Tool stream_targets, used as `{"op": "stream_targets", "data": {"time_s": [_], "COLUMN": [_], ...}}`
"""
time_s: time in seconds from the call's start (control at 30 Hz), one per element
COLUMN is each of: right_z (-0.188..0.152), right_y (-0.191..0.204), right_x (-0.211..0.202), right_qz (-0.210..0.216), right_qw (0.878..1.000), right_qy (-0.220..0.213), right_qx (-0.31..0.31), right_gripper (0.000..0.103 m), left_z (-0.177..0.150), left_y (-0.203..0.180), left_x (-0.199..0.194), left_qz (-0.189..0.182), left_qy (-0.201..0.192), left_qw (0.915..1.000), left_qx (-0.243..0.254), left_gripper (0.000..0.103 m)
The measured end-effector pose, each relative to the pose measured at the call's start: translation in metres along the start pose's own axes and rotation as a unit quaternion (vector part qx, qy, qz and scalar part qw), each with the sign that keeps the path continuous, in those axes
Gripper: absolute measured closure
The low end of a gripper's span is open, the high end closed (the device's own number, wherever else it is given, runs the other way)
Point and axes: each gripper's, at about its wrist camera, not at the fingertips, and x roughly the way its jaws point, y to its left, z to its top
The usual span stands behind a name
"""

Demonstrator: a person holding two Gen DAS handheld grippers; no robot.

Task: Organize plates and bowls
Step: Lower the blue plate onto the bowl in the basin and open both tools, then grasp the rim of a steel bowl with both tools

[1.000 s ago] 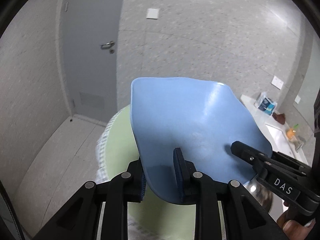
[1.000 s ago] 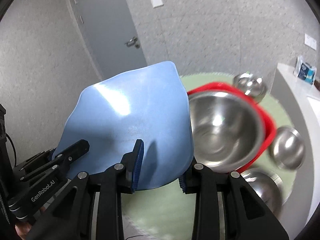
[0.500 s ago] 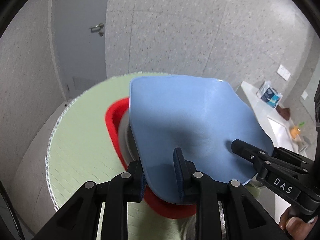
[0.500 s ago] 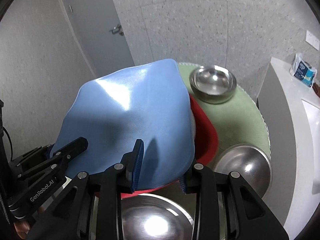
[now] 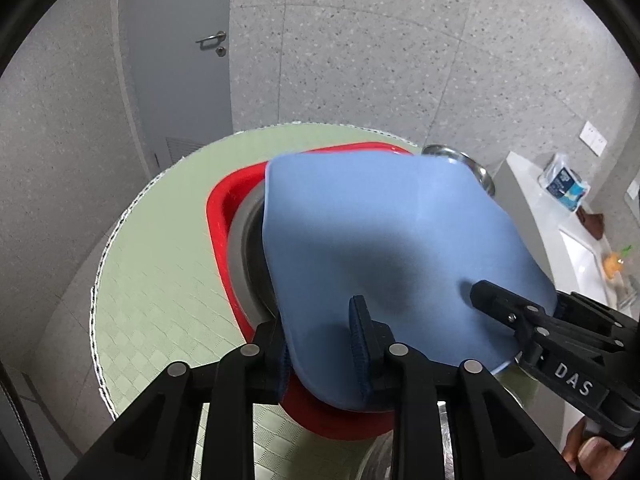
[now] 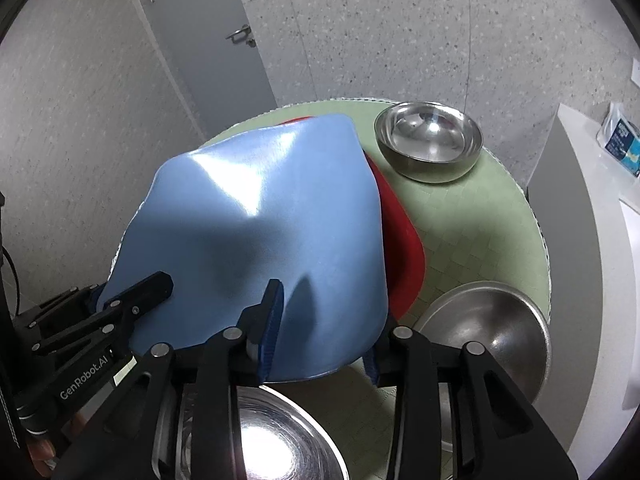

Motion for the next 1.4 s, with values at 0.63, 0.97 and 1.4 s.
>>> {"op": "stream_targets", "data": {"time_s": [0.63,0.97,1.4], "right_z": [0.002,0.045,0.115], "right_y": [-0.031,-0.113,-0.187], "right_x": [-0.057,-0.058,0.063], "right_qz": [-0.025,-0.043,0.024], "right_qw": [0.996,0.990,0.991], "right_qy": [-0.052,-0.074,0.011], "right_qx": [0.066,0.110,0.128], "right_gripper": [0.042,0.040,0.040], "left_z": [0.009,0.090,0.187], "left_y": [0.001,-0.077,-0.147], "left_x": [-0.045,0.001,0.170], "left_qz": [-0.003,-0.051,0.028], "left_qy": [-0.051,-0.015,0.086], "left_qw": [0.9984,0.9949,0.9893], "left_qx": [0.025,0.085,0.114], "left_gripper": [0.018,0.007,0.013]}}
